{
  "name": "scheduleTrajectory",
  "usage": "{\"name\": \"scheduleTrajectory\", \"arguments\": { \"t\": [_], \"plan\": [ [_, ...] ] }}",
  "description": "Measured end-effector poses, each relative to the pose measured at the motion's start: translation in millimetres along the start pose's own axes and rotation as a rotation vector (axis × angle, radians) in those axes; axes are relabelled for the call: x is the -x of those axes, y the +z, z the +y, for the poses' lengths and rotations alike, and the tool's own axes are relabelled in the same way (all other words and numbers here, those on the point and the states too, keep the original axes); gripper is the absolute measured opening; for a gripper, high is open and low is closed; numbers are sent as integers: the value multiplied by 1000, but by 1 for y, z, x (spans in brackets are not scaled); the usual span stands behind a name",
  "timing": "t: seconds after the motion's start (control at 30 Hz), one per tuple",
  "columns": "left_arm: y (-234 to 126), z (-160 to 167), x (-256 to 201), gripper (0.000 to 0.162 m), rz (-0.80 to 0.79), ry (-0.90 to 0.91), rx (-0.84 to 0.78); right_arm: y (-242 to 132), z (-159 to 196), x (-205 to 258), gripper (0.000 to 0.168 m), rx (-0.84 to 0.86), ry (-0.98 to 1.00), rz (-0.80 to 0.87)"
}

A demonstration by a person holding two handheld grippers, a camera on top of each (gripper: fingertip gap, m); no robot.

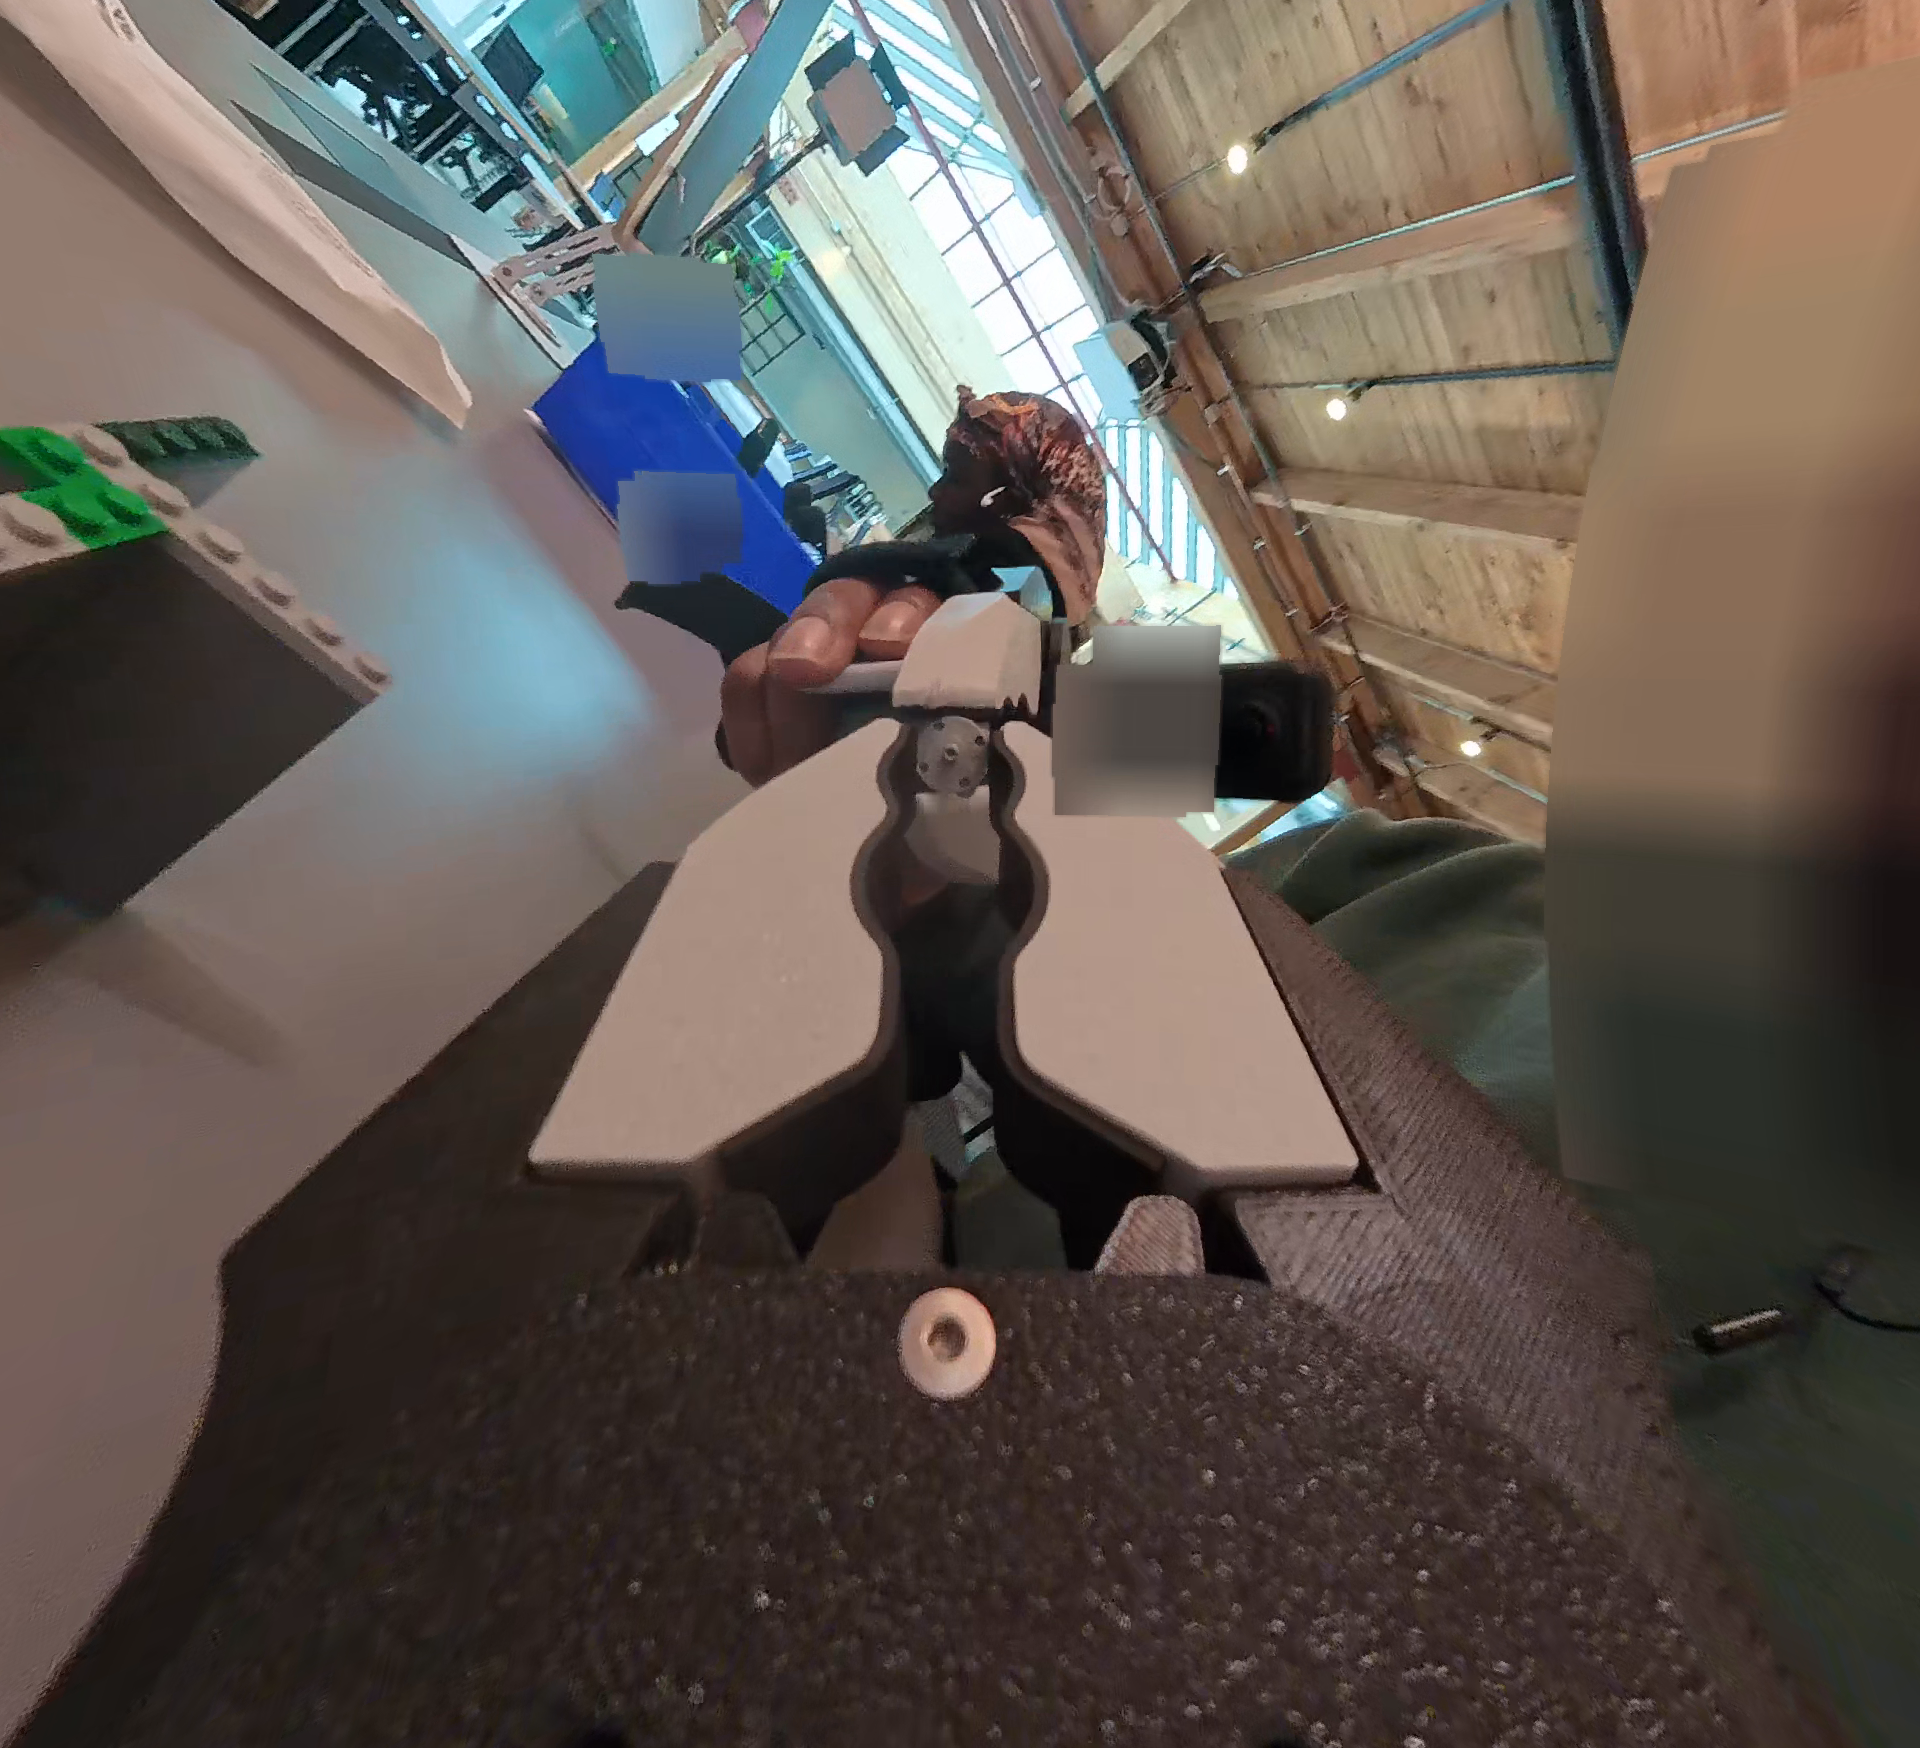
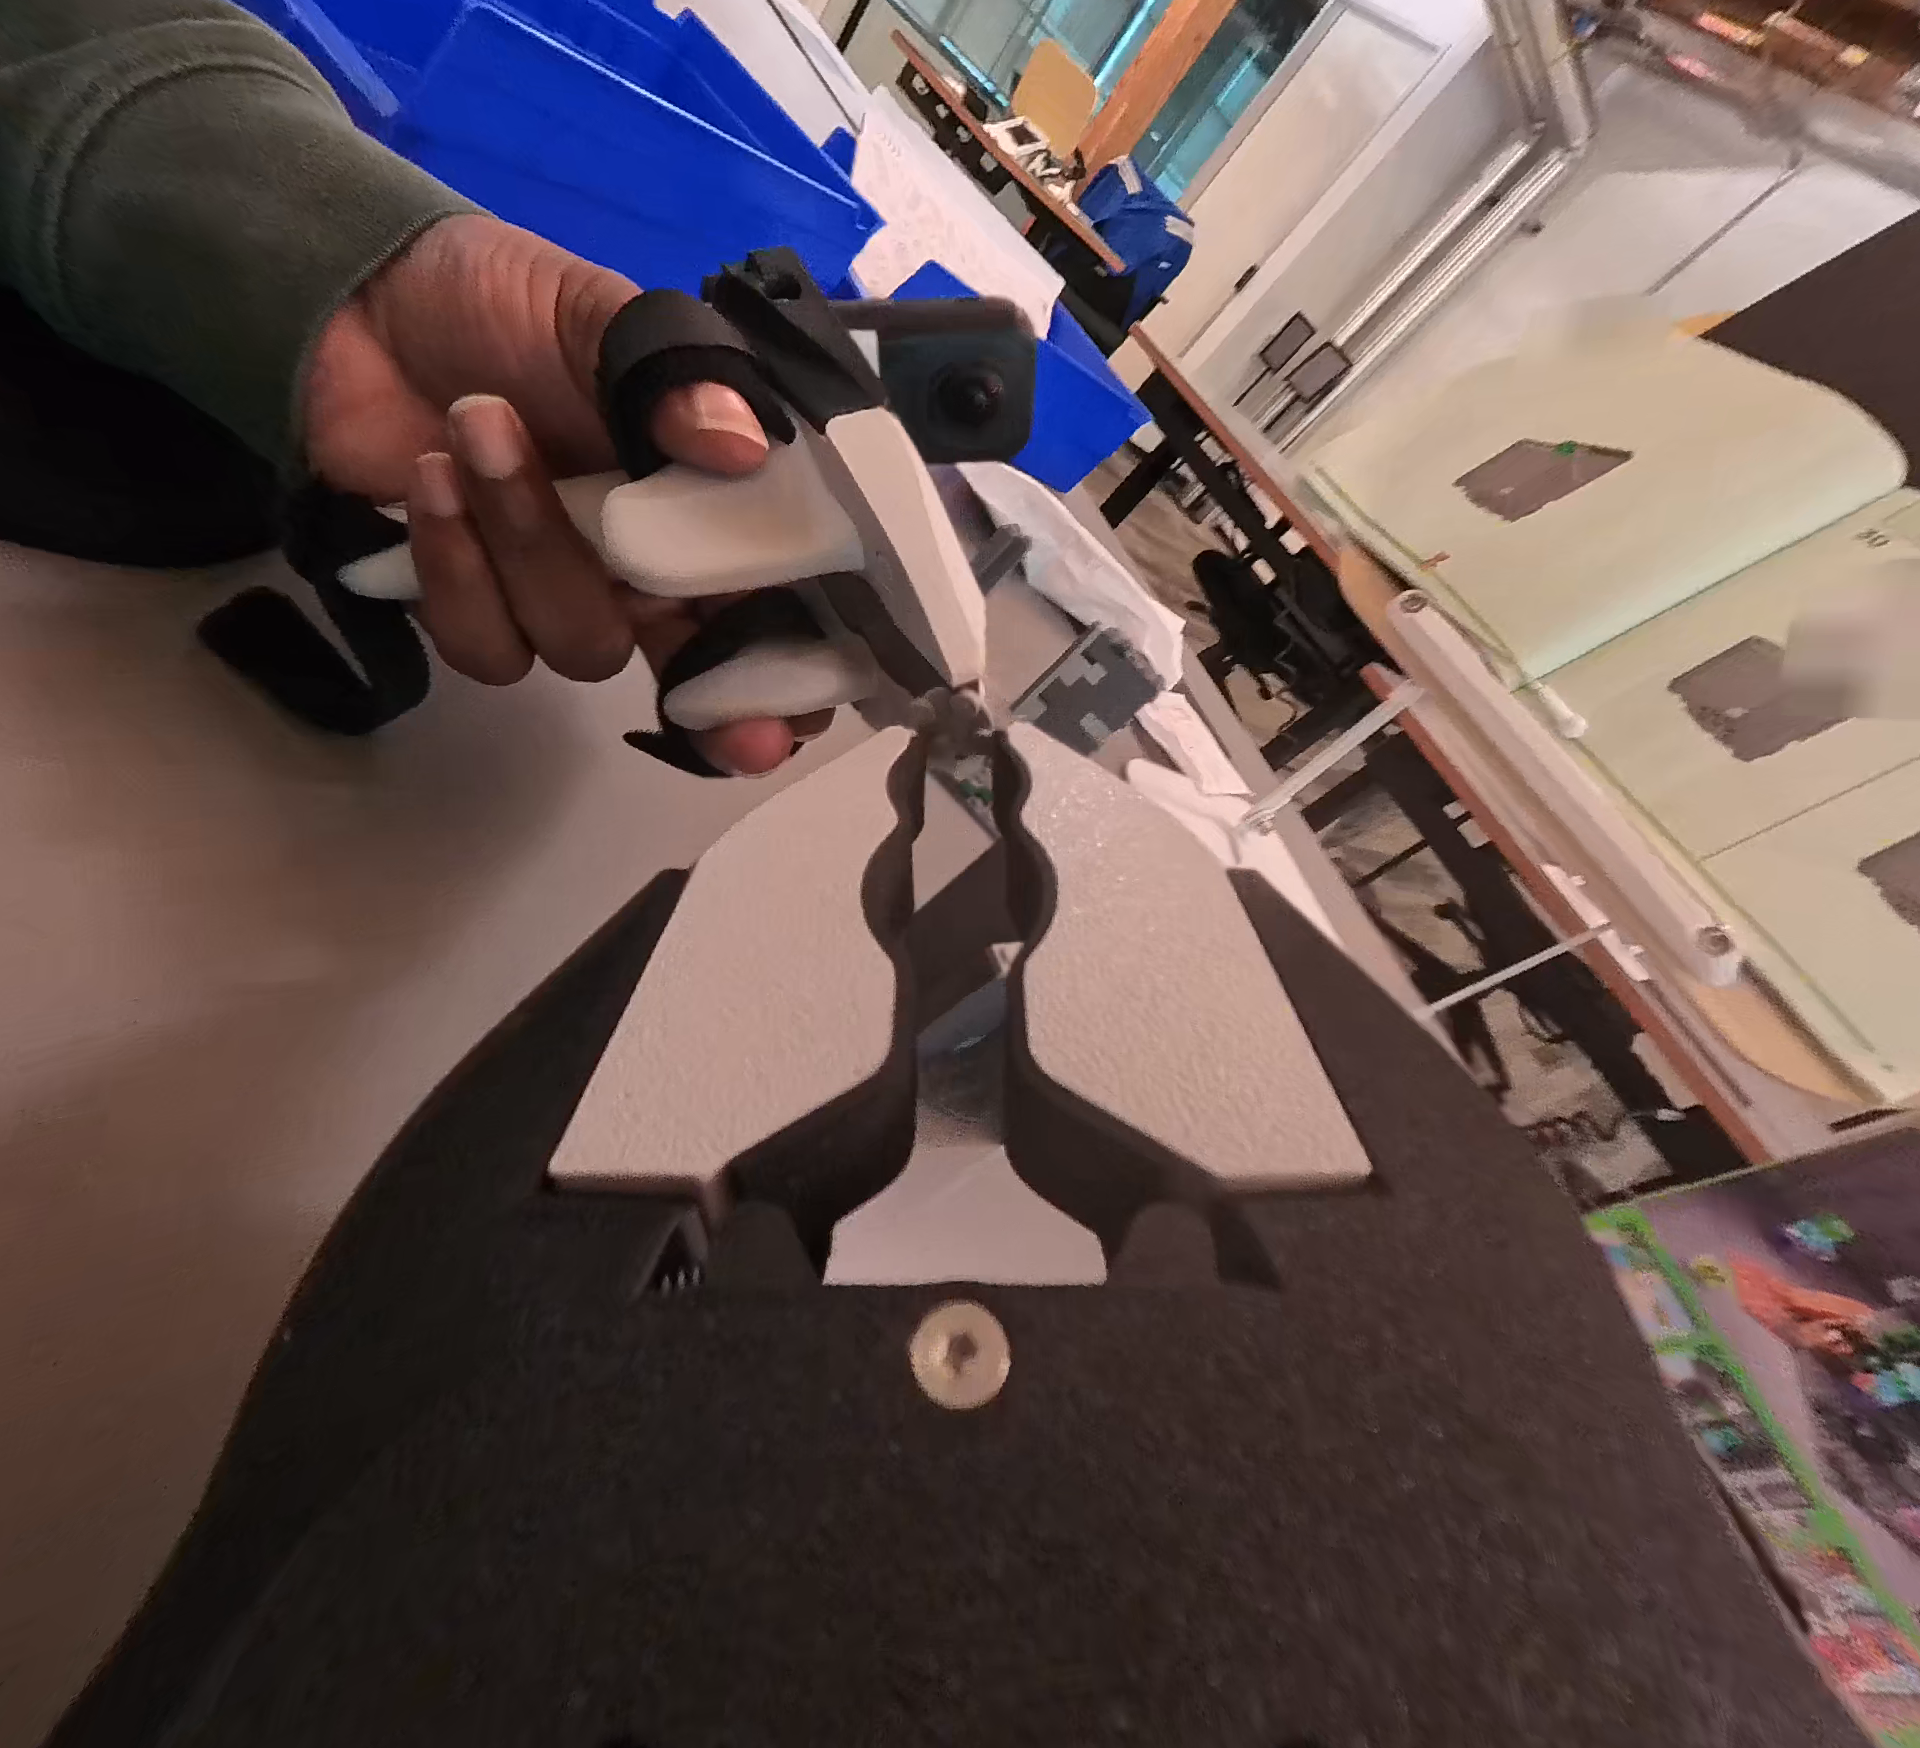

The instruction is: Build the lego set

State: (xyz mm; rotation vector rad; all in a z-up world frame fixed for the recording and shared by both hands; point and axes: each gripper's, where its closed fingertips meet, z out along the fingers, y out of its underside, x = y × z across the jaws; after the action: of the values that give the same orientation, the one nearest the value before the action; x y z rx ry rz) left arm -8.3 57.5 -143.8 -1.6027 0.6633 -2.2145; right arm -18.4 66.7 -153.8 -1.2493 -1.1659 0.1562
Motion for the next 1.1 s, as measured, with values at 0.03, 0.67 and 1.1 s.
{"name": "scheduleTrajectory", "arguments": {
  "t": [0.03,0.67,1.1],
  "plan": [
    [-1,0,2,13,-22,27,12,0,2,2,12,14,24,-28],
    [-34,60,88,17,-701,879,680,-53,139,27,12,1028,205,-710],
    [-40,68,99,26,-722,890,757,-56,127,23,22,848,326,-574]
  ]
}}
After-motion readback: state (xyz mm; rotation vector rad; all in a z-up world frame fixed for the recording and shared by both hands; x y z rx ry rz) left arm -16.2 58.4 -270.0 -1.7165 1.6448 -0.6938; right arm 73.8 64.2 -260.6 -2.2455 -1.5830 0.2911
